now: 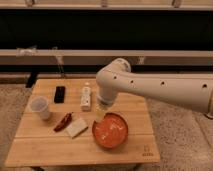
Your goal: Place the white sponge in the ceramic bowl
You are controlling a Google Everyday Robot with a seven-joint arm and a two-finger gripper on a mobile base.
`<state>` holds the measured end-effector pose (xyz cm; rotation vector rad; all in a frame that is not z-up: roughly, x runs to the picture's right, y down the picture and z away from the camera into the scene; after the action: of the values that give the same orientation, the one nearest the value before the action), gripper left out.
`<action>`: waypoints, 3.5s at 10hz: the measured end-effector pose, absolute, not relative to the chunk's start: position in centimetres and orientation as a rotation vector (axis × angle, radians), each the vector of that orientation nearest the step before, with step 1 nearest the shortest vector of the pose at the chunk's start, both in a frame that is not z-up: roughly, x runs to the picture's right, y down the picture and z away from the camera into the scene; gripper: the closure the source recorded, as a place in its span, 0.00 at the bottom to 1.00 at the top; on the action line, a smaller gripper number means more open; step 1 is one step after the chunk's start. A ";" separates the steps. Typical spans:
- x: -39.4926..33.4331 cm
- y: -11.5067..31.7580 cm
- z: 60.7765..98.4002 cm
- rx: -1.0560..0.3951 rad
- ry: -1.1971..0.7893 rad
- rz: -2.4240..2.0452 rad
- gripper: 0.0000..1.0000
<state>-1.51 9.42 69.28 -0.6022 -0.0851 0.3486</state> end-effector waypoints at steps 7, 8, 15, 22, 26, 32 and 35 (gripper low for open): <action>-1.5 9.4 69.3 -0.602 -0.085 0.349 0.20; -1.5 9.5 69.3 -0.602 -0.084 0.347 0.20; -11.3 15.1 66.8 -0.600 -0.218 0.017 0.20; -19.3 22.2 73.7 -0.709 -0.165 -0.223 0.20; -19.6 22.5 76.1 -0.700 -0.132 -0.221 0.20; -19.2 22.4 79.6 -0.702 -0.099 -0.196 0.20; -18.1 22.0 81.6 -0.719 -0.083 -0.156 0.20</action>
<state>-18.07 22.05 81.58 -0.7189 -0.0826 -0.1564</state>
